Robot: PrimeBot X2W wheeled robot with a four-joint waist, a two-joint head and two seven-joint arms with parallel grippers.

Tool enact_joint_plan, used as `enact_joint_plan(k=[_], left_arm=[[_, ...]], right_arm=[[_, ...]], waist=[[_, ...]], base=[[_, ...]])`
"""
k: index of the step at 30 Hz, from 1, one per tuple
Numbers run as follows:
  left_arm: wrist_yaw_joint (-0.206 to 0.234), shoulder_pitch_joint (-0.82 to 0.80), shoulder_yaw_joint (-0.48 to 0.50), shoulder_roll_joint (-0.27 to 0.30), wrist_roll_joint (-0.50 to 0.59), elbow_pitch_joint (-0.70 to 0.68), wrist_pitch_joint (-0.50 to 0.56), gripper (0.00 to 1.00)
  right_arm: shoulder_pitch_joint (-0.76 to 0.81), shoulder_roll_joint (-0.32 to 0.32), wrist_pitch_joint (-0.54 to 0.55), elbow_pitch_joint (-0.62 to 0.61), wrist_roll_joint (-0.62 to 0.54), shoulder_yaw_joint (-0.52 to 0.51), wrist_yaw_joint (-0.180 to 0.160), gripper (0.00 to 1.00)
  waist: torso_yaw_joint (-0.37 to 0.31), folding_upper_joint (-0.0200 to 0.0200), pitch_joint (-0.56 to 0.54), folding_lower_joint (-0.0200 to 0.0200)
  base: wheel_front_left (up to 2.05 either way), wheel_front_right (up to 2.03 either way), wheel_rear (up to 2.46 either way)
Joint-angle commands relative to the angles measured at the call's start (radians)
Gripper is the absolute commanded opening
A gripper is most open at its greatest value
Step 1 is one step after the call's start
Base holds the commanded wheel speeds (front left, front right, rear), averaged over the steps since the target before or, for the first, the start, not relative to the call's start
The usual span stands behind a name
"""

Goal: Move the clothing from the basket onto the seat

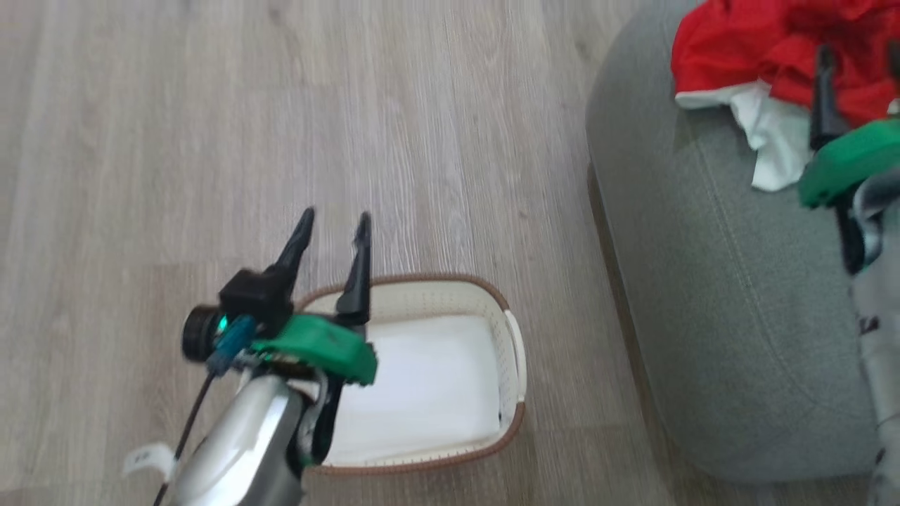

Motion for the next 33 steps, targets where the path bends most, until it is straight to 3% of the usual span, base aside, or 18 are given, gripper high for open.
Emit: enact_joint_plan(k=[1,10,14,24,33], left_arm=[[0.011,-0.008,0.053,0.018,0.011,-0.041,-0.012,1.0],[0.028,0.129,0.171,0.02,0.033,-0.088,-0.012,1.0],[0.025,0.19,0.219,0.009,0.038,-0.113,-0.012,1.0],[0.015,0.332,0.32,-0.013,0.064,-0.15,-0.012,1.0],[-0.009,0.419,0.358,-0.034,0.08,-0.163,-0.012,1.0]], right_arm=[[0.005,0.006,-0.012,-0.045,0.027,0.03,0.0,1.0],[0.184,0.048,-0.012,-0.194,0.15,0.147,0.0,1.0],[0.269,0.089,-0.012,-0.252,0.18,0.145,0.0,1.0],[0.495,0.194,-0.012,-0.403,0.127,0.081,0.0,1.0],[0.634,0.215,-0.012,-0.509,0.12,0.104,0.0,1.0]], waist=[[0.009,-0.0001,-0.033,0.0],[0.027,-0.0001,-0.103,0.0],[0.032,-0.0001,-0.125,0.0],[0.055,-0.0001,-0.172,0.0],[0.086,-0.0001,-0.207,0.0]], base=[[0.0,0.0,0.0],[0.0,0.0,0.0],[0.0,0.0,0.0],[0.0,0.0,0.0],[0.0,0.0,0.0]])
